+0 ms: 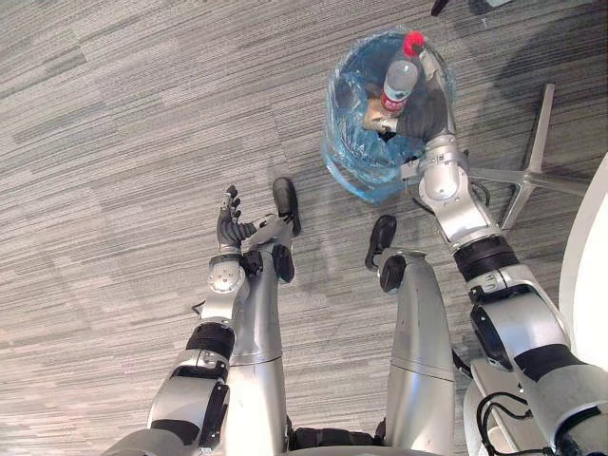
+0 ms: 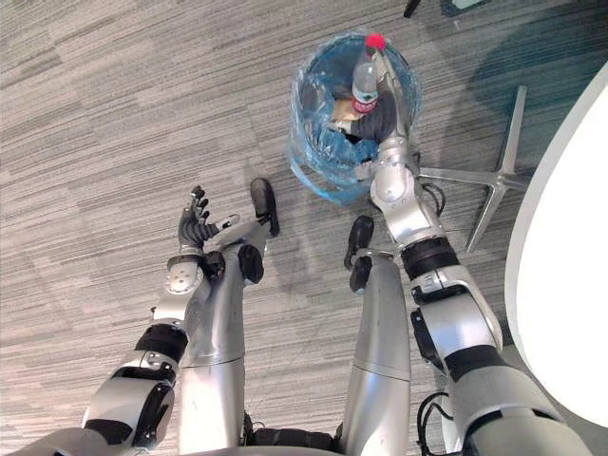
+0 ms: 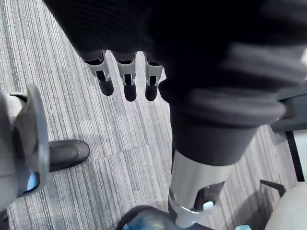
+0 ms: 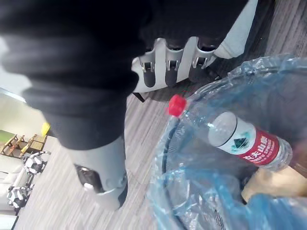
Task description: Gather rubbish on tea table into small bin, then transfer packed bag to large trash can.
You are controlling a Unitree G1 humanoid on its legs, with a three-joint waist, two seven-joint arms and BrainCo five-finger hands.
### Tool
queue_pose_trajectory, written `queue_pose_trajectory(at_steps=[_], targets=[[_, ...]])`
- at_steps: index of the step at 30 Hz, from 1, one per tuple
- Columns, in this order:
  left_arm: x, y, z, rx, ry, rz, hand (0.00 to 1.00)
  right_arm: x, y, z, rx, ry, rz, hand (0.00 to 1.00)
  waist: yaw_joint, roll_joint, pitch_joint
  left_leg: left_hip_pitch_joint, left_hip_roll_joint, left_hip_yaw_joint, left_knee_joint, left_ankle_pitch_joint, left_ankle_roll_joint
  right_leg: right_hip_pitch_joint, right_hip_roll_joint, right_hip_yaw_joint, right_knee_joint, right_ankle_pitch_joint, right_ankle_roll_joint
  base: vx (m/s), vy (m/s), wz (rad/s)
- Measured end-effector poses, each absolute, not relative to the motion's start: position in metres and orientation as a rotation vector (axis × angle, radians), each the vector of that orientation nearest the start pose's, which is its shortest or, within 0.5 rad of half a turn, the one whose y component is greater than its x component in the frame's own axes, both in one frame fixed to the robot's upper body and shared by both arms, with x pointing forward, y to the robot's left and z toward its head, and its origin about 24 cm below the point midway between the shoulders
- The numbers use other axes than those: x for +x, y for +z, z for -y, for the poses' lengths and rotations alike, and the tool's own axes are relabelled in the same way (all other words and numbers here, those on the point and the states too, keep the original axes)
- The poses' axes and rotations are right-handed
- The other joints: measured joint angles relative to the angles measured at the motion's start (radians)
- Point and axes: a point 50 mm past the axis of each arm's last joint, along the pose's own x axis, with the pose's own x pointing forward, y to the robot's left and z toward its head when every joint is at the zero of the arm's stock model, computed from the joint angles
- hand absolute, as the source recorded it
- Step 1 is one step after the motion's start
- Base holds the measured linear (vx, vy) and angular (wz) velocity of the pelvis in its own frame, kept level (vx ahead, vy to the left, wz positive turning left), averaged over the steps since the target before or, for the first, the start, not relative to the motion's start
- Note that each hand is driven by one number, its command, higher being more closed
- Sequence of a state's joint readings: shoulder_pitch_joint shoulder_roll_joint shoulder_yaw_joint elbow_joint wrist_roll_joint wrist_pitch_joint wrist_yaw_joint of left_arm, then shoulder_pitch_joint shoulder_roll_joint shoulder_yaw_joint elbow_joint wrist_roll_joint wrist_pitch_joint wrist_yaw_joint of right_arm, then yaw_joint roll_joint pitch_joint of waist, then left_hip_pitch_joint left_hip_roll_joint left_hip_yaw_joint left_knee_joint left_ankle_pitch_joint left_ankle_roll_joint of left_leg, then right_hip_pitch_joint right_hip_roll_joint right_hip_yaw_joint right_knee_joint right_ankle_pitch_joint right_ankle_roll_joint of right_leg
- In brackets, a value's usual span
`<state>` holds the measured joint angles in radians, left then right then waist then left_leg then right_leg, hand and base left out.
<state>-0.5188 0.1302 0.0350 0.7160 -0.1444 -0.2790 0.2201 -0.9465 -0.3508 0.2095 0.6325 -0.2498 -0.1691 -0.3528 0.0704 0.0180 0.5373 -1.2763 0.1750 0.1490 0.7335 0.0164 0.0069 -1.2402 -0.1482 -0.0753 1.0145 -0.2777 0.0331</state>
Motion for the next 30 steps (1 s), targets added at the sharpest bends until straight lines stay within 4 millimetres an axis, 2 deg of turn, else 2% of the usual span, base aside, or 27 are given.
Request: queue_pose_trajectory(at_steps=[14,20,24,28,30], targets=[[0.337,0.047,-0.174,0.011,0.211,0.039,0.0,0.345,0.181,0.103,-0.583,0.016,0.675,0.0,-0.003,-0.004,-0.002,0.047,0.014,0.002,-0.024,0.001,-0.003,0.052,0.015,-0.007,-0.039,0.009,-0.014,-0.01,-0.023,-0.02],[0.336,0.045,-0.178,0.012,0.227,0.033,0.0,0.339,0.161,0.095,-0.713,0.072,0.659,0.0,-0.005,-0.037,-0.024,0.054,0.019,0.004,-0.035,0.001,-0.004,0.055,0.024,-0.005,-0.048,0.011,-0.018,-0.01,-0.033,-0.03],[0.335,0.042,-0.179,0.03,0.227,0.023,0.0,0.338,0.147,0.093,-0.84,0.095,0.642,0.0,-0.005,-0.038,-0.025,0.054,0.019,0.005,-0.041,0.002,-0.004,0.055,0.024,-0.006,-0.055,0.012,-0.018,-0.01,-0.019,-0.01],[0.335,0.041,-0.179,0.036,0.227,0.016,0.0,0.343,0.119,0.093,-0.947,0.146,0.535,0.0,-0.004,-0.038,-0.025,0.054,0.018,0.006,-0.055,0.007,-0.011,0.055,0.025,-0.008,-0.067,0.016,-0.019,0.0,-0.009,0.0],[0.335,0.041,-0.179,0.037,0.227,0.016,0.0,0.344,0.112,0.094,-0.98,0.155,0.507,0.0,-0.004,-0.038,-0.025,0.053,0.018,0.006,-0.056,0.007,-0.011,0.055,0.025,-0.008,-0.068,0.016,-0.019,0.0,-0.031,0.0]])
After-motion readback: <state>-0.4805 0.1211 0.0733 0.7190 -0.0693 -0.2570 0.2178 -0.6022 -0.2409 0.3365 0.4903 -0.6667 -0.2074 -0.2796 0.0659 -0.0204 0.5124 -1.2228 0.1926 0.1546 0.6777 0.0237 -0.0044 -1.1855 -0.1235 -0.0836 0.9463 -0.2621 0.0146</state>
